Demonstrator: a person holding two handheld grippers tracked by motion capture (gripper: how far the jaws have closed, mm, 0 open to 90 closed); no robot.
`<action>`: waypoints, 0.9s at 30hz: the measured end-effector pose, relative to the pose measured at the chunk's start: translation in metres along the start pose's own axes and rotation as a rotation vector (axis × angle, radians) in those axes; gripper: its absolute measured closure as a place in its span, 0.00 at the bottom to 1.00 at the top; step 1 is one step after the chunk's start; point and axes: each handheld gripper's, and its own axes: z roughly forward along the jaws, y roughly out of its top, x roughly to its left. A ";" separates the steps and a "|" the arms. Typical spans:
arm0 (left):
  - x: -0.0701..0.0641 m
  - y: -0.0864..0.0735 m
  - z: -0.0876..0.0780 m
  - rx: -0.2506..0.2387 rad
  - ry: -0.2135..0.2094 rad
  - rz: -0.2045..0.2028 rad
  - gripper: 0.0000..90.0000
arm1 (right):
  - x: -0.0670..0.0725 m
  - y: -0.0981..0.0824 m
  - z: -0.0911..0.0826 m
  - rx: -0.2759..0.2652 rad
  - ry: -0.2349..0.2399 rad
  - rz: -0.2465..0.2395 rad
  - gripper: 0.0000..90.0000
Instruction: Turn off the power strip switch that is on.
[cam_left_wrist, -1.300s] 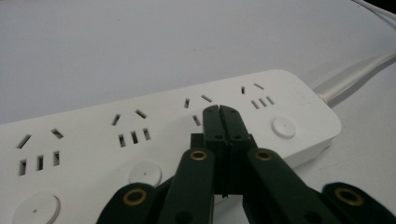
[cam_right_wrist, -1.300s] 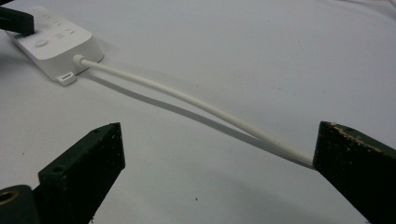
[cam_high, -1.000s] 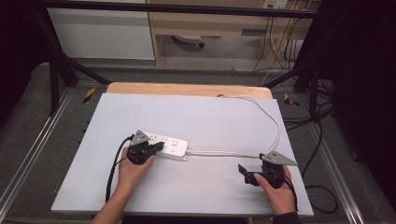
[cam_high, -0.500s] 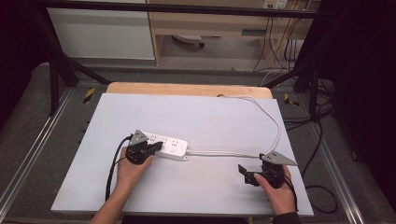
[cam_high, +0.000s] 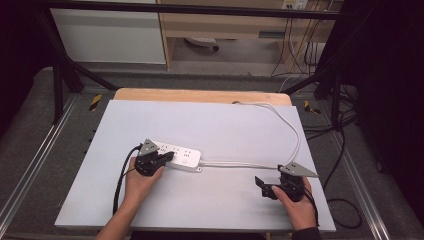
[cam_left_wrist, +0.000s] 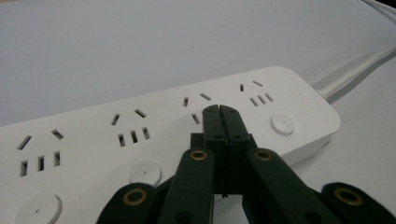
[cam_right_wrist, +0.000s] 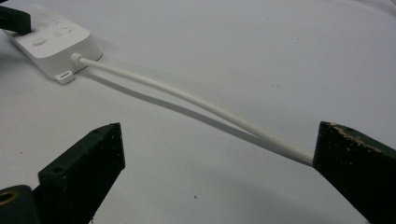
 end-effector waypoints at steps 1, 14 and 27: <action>-0.001 0.000 0.000 0.001 0.004 0.005 1.00 | 0.000 0.000 0.000 0.001 0.000 0.000 0.03; -0.003 0.001 0.000 0.017 0.021 0.022 1.00 | -0.001 0.000 0.000 0.003 -0.005 0.000 0.03; -0.007 0.004 0.001 0.038 0.036 0.042 1.00 | -0.001 0.000 -0.001 0.005 -0.006 0.004 0.03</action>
